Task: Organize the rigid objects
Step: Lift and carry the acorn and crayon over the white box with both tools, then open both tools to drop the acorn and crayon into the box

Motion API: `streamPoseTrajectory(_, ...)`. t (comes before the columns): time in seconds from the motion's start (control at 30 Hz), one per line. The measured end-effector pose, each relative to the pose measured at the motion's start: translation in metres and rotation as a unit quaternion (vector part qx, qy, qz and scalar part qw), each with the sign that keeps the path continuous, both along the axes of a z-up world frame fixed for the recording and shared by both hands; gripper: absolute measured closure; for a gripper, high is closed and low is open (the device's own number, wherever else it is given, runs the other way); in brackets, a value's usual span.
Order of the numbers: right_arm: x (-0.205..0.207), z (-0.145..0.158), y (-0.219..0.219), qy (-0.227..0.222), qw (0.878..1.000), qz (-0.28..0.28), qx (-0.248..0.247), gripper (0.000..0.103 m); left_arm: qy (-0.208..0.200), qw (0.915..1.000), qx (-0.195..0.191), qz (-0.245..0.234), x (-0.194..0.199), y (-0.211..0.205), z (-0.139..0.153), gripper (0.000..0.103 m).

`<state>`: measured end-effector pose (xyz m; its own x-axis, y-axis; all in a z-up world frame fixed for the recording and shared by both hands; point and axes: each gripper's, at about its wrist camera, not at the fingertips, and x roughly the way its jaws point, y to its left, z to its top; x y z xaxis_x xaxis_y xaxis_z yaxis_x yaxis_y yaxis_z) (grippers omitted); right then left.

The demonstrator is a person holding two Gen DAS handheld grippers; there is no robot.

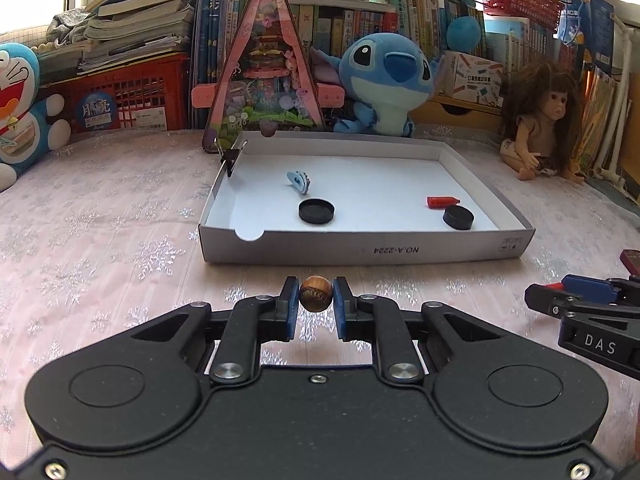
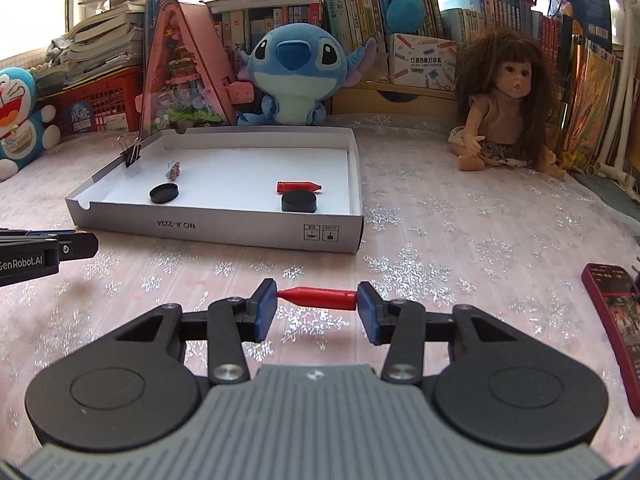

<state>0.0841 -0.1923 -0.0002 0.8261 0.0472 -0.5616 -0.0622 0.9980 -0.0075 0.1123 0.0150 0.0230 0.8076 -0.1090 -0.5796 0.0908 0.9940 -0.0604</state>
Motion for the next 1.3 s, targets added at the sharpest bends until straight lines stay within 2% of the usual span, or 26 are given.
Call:
streamPoseTrajectory(0.3, 0.022, 0.005, -0.005, 0.011, 1.0, -0.005, 0.024, 0.054, 0.0, 1.0, -0.005, 0.008, 0.025, -0.004, 0.005, 0.086)
streamPoseTrajectory(0.57, 0.039, 0.008, -0.005, 0.011, 1.0, -0.006, 0.025, 0.054, -0.005, 0.9996, -0.019, 0.021, 0.047, 0.001, 0.015, 0.086)
streamPoseTrajectory(0.77, 0.061, 0.021, -0.012, -0.001, 0.999, 0.007, 0.046, 0.054, 0.0, 0.999, -0.04, 0.021, 0.077, 0.01, 0.026, 0.086)
streamPoseTrajectory(0.9, 0.085, 0.032, -0.015, -0.01, 0.998, 0.025, 0.05, 0.054, -0.007, 0.9991, -0.037, 0.018, 0.104, 0.01, 0.031, 0.086)
streamPoseTrajectory(1.07, 0.129, 0.033, -0.02, -0.004, 0.996, 0.034, 0.085, 0.054, -0.001, 0.9978, -0.058, 0.032, 0.142, 0.01, 0.024, 0.086)
streamPoseTrajectory(1.2, 0.15, 0.024, -0.014, -0.017, 0.996, 0.03, 0.085, 0.054, -0.011, 0.9991, -0.023, 0.035, 0.16, -0.002, 0.01, 0.086)
streamPoseTrajectory(1.3, 0.158, 0.013, -0.007, -0.02, 0.996, 0.034, 0.082, 0.054, 0.001, 0.9992, -0.02, 0.034, 0.169, -0.005, -0.002, 0.086)
